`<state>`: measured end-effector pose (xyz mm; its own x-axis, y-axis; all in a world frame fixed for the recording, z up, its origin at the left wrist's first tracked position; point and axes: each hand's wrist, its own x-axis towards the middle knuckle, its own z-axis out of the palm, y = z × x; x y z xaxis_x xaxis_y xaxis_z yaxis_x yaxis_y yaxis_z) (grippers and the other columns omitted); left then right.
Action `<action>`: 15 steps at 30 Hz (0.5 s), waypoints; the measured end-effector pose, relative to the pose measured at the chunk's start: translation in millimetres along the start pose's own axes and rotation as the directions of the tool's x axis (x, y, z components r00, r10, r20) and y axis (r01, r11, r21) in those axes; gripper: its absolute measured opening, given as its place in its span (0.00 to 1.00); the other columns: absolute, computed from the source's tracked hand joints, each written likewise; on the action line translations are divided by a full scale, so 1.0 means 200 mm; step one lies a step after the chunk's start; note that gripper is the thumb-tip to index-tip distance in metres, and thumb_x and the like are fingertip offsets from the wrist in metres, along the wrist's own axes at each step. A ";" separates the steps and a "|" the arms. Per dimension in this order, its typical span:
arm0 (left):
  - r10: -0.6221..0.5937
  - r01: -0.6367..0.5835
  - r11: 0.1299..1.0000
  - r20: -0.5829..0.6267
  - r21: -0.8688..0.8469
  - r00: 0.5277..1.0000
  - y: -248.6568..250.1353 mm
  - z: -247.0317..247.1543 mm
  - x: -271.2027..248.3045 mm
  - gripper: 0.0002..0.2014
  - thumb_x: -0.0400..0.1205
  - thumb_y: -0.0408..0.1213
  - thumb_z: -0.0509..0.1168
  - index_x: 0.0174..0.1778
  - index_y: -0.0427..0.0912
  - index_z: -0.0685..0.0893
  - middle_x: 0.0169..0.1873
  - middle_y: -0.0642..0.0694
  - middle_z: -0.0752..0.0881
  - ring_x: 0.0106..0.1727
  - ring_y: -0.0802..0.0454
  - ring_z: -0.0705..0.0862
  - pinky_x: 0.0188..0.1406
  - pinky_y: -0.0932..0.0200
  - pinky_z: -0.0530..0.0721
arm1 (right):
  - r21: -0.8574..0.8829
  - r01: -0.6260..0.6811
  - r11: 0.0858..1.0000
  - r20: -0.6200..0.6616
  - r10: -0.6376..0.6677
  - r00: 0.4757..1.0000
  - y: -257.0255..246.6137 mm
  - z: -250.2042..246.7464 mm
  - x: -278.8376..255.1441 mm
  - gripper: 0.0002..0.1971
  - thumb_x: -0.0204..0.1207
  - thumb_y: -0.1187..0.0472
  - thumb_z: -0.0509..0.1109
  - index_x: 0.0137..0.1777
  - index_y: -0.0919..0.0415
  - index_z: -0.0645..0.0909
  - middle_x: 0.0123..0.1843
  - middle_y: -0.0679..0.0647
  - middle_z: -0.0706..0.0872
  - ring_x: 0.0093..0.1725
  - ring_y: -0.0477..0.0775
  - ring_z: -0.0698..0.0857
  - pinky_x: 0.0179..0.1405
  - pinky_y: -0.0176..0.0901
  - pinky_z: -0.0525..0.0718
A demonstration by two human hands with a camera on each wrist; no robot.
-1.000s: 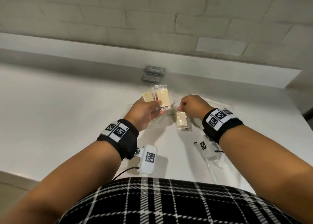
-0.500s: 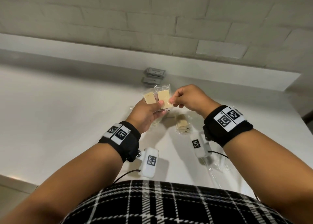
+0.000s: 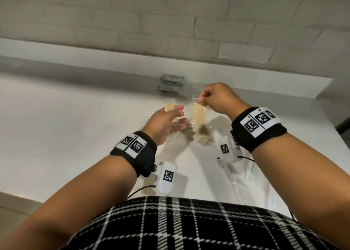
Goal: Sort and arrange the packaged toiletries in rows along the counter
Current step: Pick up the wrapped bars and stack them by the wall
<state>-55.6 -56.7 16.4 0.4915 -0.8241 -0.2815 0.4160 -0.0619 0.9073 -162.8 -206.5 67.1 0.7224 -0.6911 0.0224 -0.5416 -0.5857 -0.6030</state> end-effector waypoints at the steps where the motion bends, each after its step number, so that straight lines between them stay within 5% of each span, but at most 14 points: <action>1: -0.039 0.039 0.998 0.003 -0.049 0.999 0.00 -0.01 0.00 0.12 0.84 0.31 0.60 0.63 0.36 0.78 0.48 0.40 0.81 0.47 0.40 0.87 0.51 0.49 0.87 | 0.011 -0.023 1.000 0.023 0.023 0.999 0.02 0.00 0.00 0.12 0.76 0.61 0.75 0.31 0.54 0.79 0.34 0.49 0.85 0.31 0.39 0.79 0.29 0.30 0.76; 3: -0.098 0.102 0.986 0.038 -0.133 0.994 0.01 -0.04 -0.01 0.12 0.84 0.34 0.53 0.62 0.37 0.74 0.49 0.36 0.83 0.48 0.36 0.86 0.52 0.44 0.86 | 0.014 -0.082 0.997 0.092 0.080 0.993 0.06 0.02 0.00 0.13 0.76 0.63 0.74 0.30 0.56 0.78 0.31 0.47 0.82 0.29 0.39 0.77 0.30 0.26 0.76; 8: -0.042 0.046 0.996 0.058 -0.072 0.997 -0.01 -0.04 -0.02 0.09 0.85 0.30 0.48 0.56 0.39 0.72 0.56 0.34 0.87 0.44 0.42 0.85 0.39 0.55 0.78 | -0.168 -0.131 0.977 0.222 0.167 0.961 0.16 0.14 0.03 0.06 0.73 0.59 0.77 0.44 0.61 0.87 0.42 0.53 0.87 0.44 0.51 0.83 0.52 0.44 0.80; 13: 0.038 -0.038 0.999 -0.012 0.006 0.999 -0.03 -0.07 0.00 0.05 0.85 0.26 0.59 0.47 0.39 0.76 0.42 0.42 0.85 0.36 0.52 0.87 0.38 0.57 0.84 | -0.123 -0.151 0.981 0.052 0.158 0.986 0.23 0.21 0.04 0.06 0.73 0.56 0.76 0.43 0.57 0.85 0.46 0.50 0.88 0.42 0.48 0.85 0.41 0.39 0.78; 15: 0.077 -0.074 0.996 -0.063 0.039 0.995 -0.03 -0.07 0.00 0.05 0.82 0.25 0.64 0.44 0.38 0.78 0.35 0.46 0.84 0.29 0.56 0.87 0.34 0.60 0.87 | 0.056 -0.103 0.993 0.017 0.102 0.995 0.18 0.18 0.04 0.10 0.74 0.51 0.74 0.42 0.59 0.85 0.41 0.48 0.86 0.39 0.47 0.83 0.36 0.35 0.79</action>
<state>-46.8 -47.6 6.8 0.5691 -0.7894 -0.2301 0.3481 -0.0222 0.9372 -161.2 -218.2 16.6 0.6705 -0.7400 -0.0531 -0.5880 -0.4865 -0.6462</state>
